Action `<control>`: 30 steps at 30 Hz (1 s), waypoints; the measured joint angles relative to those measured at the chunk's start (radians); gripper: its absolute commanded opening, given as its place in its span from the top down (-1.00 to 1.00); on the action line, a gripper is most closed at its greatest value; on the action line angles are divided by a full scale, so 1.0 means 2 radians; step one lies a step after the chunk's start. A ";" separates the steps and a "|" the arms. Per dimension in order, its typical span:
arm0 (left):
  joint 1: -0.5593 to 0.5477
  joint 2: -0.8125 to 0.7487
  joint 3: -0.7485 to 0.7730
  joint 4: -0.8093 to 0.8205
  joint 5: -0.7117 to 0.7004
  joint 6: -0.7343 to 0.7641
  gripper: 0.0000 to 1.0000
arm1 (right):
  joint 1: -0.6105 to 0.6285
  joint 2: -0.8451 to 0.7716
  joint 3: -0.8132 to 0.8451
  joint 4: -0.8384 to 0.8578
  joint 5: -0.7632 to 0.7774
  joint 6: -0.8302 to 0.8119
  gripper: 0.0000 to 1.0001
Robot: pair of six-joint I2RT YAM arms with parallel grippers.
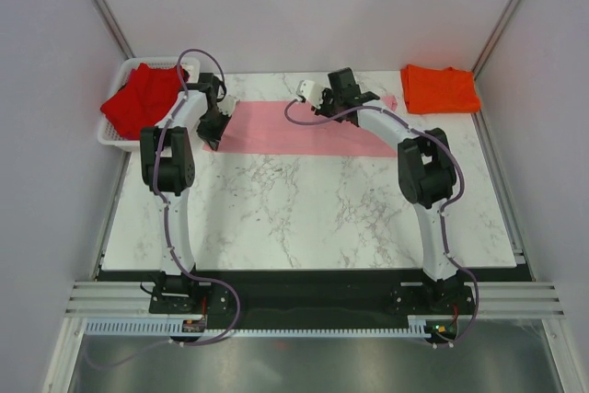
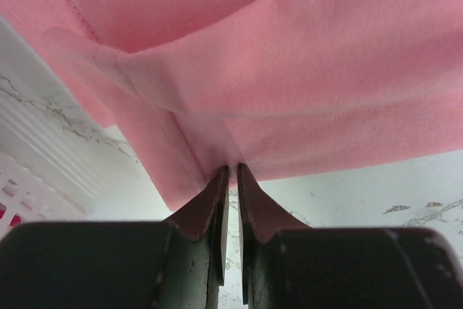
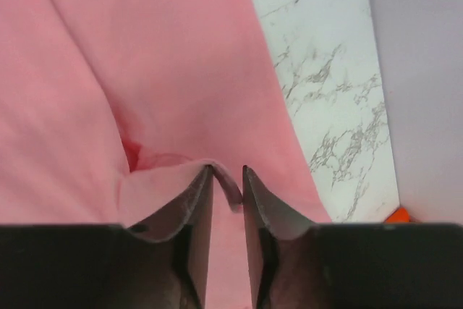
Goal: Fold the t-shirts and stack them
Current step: Fold the tshirt
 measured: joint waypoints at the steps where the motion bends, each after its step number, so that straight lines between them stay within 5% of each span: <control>1: 0.000 0.000 0.000 0.000 0.000 0.000 0.70 | 0.006 0.002 0.002 0.012 0.008 -0.002 0.17; 3: -0.002 0.000 0.000 0.000 -0.002 0.000 0.72 | 0.016 0.004 0.000 0.040 0.031 -0.005 -0.08; 10: -0.003 -0.008 -0.006 0.003 0.001 0.003 0.65 | 0.028 -0.023 -0.068 0.144 0.116 0.006 -0.21; 11: -0.003 -0.011 -0.006 0.003 0.006 0.007 0.54 | 0.026 -0.034 -0.081 0.150 0.123 0.011 -0.21; 12: -0.003 -0.015 -0.008 0.003 0.011 0.014 0.14 | 0.023 -0.046 -0.093 0.152 0.130 0.016 -0.21; 13: -0.003 -0.026 -0.014 0.004 0.018 0.028 -0.06 | 0.021 -0.056 -0.103 0.154 0.134 0.020 -0.22; 15: -0.003 -0.055 -0.031 0.005 0.030 0.058 -0.29 | 0.017 -0.078 -0.118 0.157 0.139 0.030 -0.21; 21: -0.004 -0.147 -0.102 0.002 0.046 0.198 -0.15 | 0.009 -0.104 -0.131 0.153 0.143 0.064 -0.21; 30: -0.005 -0.074 -0.091 -0.002 0.024 0.304 -0.08 | 0.009 -0.103 -0.131 0.121 0.143 0.094 -0.21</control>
